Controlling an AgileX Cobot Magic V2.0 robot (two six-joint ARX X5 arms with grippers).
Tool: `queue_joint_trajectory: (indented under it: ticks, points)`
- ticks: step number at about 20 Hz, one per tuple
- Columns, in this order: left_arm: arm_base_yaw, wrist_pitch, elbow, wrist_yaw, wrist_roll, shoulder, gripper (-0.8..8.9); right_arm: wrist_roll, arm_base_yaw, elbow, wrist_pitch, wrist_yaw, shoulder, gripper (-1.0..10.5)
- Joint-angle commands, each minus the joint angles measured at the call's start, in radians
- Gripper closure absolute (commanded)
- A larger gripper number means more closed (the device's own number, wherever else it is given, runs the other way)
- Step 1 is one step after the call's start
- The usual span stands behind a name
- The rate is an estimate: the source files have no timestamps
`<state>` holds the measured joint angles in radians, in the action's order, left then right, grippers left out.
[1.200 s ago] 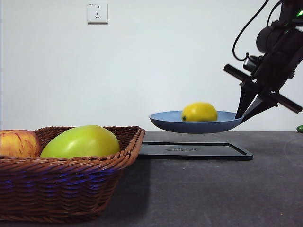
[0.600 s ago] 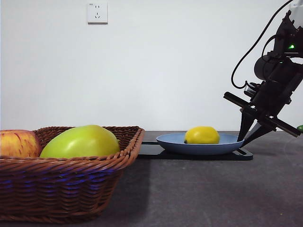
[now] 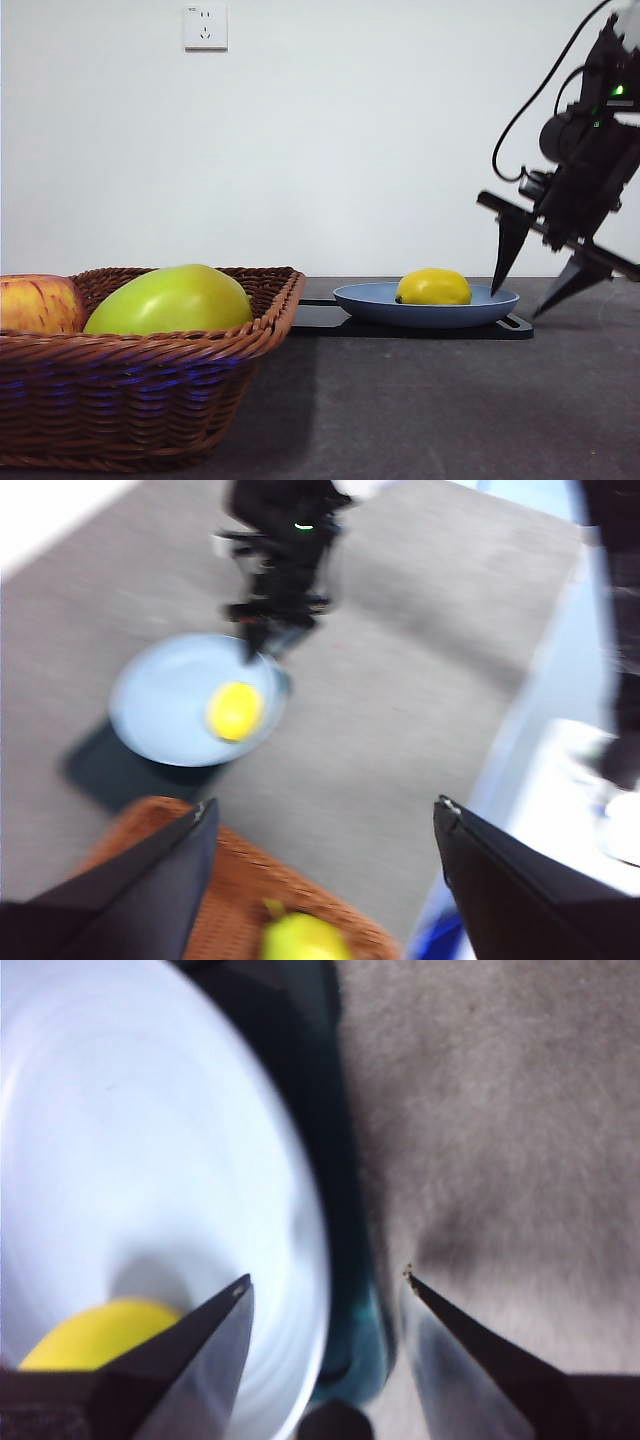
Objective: Take the lemon from the basket,put the lemon in the plate,hand out the plate
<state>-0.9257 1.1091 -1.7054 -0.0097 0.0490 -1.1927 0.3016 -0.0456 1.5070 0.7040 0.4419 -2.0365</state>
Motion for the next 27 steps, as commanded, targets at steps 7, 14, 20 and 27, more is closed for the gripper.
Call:
queue_joint_trajectory:
  ticks: [7, 14, 20, 27]
  points:
    - [0.051, -0.025, -0.023, -0.151, 0.135, -0.141, 7.95, -0.187, -0.001, 0.021, 0.249, 0.000, 0.354, 8.8]
    - [0.233, -0.029, -0.020, -0.084, 0.183, -0.190, 8.08, -0.246, -0.073, 0.019, 0.487, -0.257, 0.621, 9.4]
    - [0.465, -0.179, 0.208, 0.067, 0.127, -0.051, 8.08, -0.186, -0.320, -0.120, 0.311, -0.559, 0.931, 9.4]
    - [0.534, -0.605, 0.760, 0.068, 0.043, 0.353, 8.08, -0.206, -0.511, -0.545, -0.154, -0.666, 1.273, 9.4]
